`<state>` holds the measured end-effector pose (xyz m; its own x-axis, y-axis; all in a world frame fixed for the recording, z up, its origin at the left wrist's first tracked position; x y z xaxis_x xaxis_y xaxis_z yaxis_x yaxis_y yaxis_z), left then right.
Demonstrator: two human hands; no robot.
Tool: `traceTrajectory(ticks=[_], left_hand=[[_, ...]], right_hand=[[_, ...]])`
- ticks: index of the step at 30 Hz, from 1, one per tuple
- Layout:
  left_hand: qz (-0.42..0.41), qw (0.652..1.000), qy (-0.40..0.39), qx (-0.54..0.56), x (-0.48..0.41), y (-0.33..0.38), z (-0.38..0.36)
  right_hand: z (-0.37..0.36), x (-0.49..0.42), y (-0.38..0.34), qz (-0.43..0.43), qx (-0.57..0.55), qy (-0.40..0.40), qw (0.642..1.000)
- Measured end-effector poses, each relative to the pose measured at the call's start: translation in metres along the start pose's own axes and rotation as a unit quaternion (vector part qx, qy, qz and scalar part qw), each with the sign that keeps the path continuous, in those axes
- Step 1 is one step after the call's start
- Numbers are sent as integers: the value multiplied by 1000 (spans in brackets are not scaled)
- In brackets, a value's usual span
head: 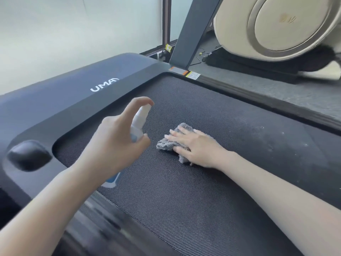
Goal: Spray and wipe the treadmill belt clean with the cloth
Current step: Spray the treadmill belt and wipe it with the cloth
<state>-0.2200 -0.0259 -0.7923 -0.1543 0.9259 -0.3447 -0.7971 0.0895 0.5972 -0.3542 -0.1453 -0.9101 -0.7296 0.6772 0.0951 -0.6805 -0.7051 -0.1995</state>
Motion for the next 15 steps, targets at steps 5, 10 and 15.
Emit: traceTrajectory(ticks=[5,10,15], left_hand=[[2,1000,5,6,2,5,6],[-9,1000,11,9,1,3,2],[-17,1000,8,17,1,-4,-3]], right_hand=[[-5,-6,-1,0,8,-5,1000],[-5,-19,0,-27,6,1,1000],[0,-27,3,-28,-23,-15,999]])
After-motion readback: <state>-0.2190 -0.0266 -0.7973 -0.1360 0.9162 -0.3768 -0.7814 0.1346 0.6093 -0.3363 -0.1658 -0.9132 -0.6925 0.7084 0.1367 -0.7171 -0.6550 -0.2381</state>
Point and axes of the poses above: each hand's wrist, its own x-axis away from the middle knuckle, its own z-axis out of the back of the hand, y = z × x, the point moved 8 cm from there along -x, towards the middle knuckle, and after that the axes turned 5 degrees about -z, right-handed, at the moved point
